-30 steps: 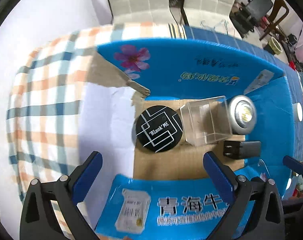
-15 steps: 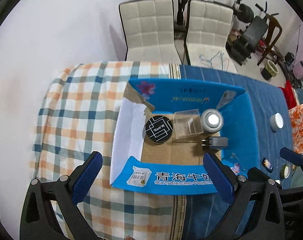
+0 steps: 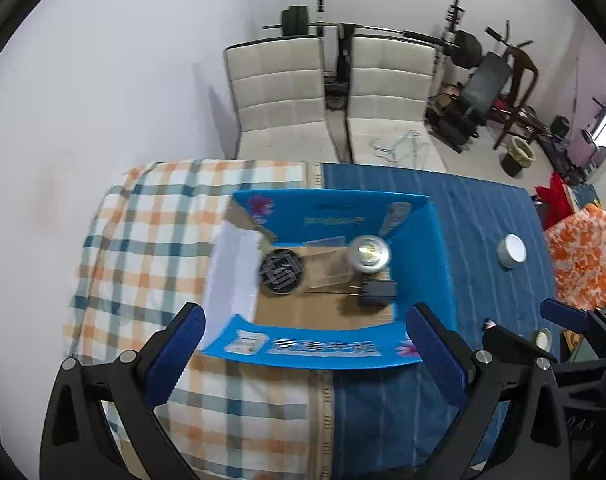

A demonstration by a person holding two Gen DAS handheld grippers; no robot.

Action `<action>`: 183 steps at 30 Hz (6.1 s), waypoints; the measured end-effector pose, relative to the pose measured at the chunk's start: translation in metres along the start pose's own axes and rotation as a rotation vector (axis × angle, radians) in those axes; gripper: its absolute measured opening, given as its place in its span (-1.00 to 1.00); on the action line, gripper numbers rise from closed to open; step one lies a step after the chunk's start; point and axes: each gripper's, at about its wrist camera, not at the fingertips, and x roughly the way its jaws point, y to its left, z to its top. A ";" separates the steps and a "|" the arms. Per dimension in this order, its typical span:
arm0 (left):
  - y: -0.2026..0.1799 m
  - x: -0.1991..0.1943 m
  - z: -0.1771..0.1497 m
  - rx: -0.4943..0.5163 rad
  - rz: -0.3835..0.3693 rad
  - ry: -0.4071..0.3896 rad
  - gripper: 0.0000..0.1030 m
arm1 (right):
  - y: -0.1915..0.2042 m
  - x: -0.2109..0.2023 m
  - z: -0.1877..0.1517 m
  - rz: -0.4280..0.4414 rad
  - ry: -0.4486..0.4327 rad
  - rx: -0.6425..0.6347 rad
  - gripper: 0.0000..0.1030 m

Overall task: Organize rigid objects
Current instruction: 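Lift both tools out of the blue box, then grasp the white lid with the left tool while the right tool grasps the white cup, then carry the lid and cup into the blue box and release both, then lift both tools out of the blue box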

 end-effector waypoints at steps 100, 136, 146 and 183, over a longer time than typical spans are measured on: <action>-0.188 0.085 0.031 0.225 -0.158 0.062 0.27 | -0.239 0.019 -0.001 -0.237 0.032 0.185 0.29; 0.078 0.169 -0.023 -0.142 -0.188 0.338 0.27 | -0.018 0.173 -0.008 0.073 0.301 0.220 0.29; 0.081 0.261 -0.028 -0.127 -0.217 0.558 0.27 | -0.014 0.262 -0.010 0.098 0.429 0.326 0.30; 0.053 0.192 -0.045 -0.057 -0.106 0.429 0.99 | 0.030 0.210 0.001 -0.202 0.318 -0.015 1.00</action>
